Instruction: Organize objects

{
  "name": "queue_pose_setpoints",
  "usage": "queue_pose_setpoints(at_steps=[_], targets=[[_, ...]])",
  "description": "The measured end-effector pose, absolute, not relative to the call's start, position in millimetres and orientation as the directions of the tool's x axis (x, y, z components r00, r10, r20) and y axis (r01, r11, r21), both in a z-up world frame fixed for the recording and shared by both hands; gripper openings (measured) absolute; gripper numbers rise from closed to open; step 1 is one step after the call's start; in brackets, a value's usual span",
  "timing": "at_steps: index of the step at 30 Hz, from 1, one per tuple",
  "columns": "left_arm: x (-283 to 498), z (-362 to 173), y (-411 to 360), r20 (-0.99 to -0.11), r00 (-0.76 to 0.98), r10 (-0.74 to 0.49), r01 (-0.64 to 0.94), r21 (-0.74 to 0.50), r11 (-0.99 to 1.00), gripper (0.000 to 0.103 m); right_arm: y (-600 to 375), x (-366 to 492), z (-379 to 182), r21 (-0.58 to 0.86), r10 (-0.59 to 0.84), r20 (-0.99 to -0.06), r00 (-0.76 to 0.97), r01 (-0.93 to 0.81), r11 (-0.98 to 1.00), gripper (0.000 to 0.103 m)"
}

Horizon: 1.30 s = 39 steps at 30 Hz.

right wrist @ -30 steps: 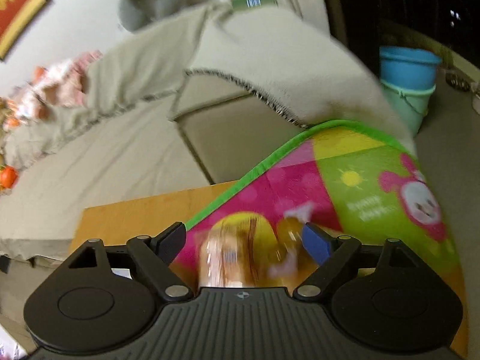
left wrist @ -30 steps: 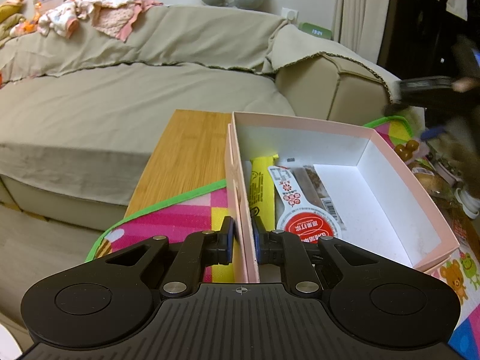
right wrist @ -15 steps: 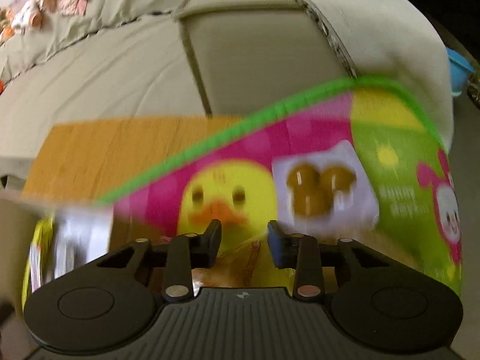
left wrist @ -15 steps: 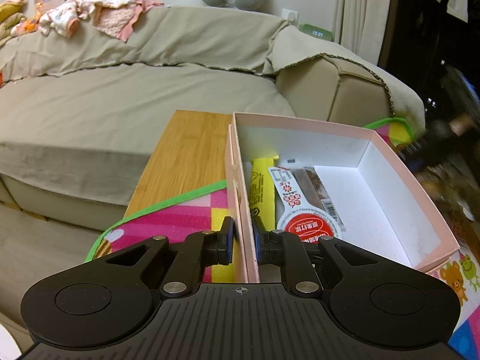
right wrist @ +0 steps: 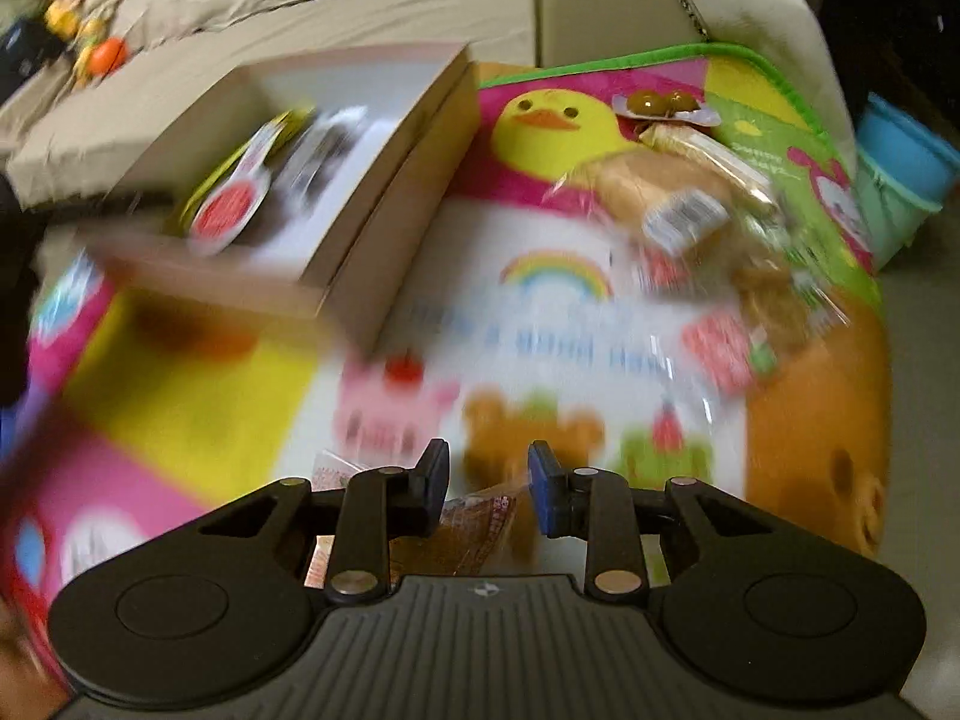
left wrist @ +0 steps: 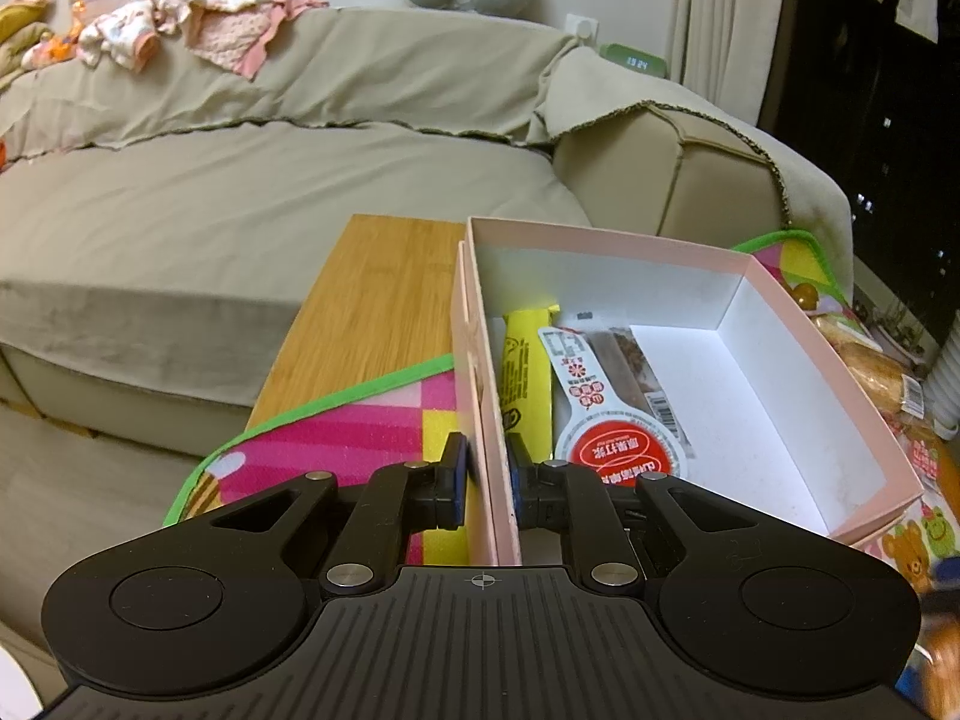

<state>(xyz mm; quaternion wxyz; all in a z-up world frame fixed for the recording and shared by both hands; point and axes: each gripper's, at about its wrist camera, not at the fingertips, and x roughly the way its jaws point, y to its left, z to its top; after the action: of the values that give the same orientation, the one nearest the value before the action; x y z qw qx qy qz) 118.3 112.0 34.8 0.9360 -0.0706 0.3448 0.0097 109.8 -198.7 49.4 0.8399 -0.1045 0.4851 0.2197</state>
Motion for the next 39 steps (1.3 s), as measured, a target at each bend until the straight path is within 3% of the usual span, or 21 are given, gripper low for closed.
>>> queue_pose_setpoints(at_steps=[1, 4, 6, 12, 18, 21, 22, 25, 33, 39], targets=[[118.5, 34.4, 112.1, -0.647, 0.762, -0.031, -0.068, -0.127, 0.99, 0.015, -201.3, 99.3, 50.5, 0.011, 0.253, -0.855, 0.452, -0.473, 0.881, 0.035], [118.5, 34.2, 112.2, -0.647, 0.762, -0.03, -0.068, -0.127, 0.99, 0.015, -214.1, 70.2, 58.6, -0.025, 0.216, -0.827, 0.52, -0.418, 0.908, 0.074], [118.5, 34.2, 112.3, -0.648, 0.761, -0.031, -0.068, -0.127, 0.99, 0.015, -224.0, 56.7, 65.1, 0.017, 0.237, -0.803, 0.546, -0.376, 0.926, 0.082], [118.2, 33.1, 112.5, -0.649, 0.76, -0.031, -0.068, -0.127, 0.99, 0.015, -227.9, 20.9, 68.9, 0.115, 0.307, -0.777, 0.55, -0.356, 0.927, 0.088], [117.5, 32.8, 112.7, -0.65, 0.759, -0.031, -0.067, -0.126, 0.99, 0.015, -198.7, 6.9, 48.8, 0.084, 0.31, -0.811, 0.497, -0.426, 0.901, 0.088], [116.2, 32.3, 113.3, -0.65, 0.759, -0.033, -0.066, -0.127, 0.99, 0.015, -190.4, 5.7, 42.4, 0.052, 0.29, -0.819, 0.495, -0.439, 0.897, 0.074], [116.2, 32.2, 113.3, -0.65, 0.759, -0.032, -0.066, -0.127, 0.99, 0.015, -189.3, 5.9, 42.3, 0.036, 0.276, -0.82, 0.502, -0.435, 0.9, 0.064], [116.0, 32.2, 113.4, -0.65, 0.759, -0.032, -0.068, -0.127, 0.99, 0.015, -194.6, 11.1, 46.0, 0.062, 0.282, -0.82, 0.498, -0.413, 0.909, 0.058], [114.5, 32.0, 112.7, -0.651, 0.759, -0.029, -0.066, -0.121, 0.991, 0.015, -197.9, 20.1, 74.2, 0.082, 0.314, -0.787, 0.53, -0.415, 0.906, 0.057], [114.9, 32.6, 110.5, -0.652, 0.758, -0.02, -0.068, -0.11, 0.992, 0.014, -180.8, 42.8, 129.8, 0.104, 0.413, -0.679, 0.607, -0.477, 0.873, 0.057]])
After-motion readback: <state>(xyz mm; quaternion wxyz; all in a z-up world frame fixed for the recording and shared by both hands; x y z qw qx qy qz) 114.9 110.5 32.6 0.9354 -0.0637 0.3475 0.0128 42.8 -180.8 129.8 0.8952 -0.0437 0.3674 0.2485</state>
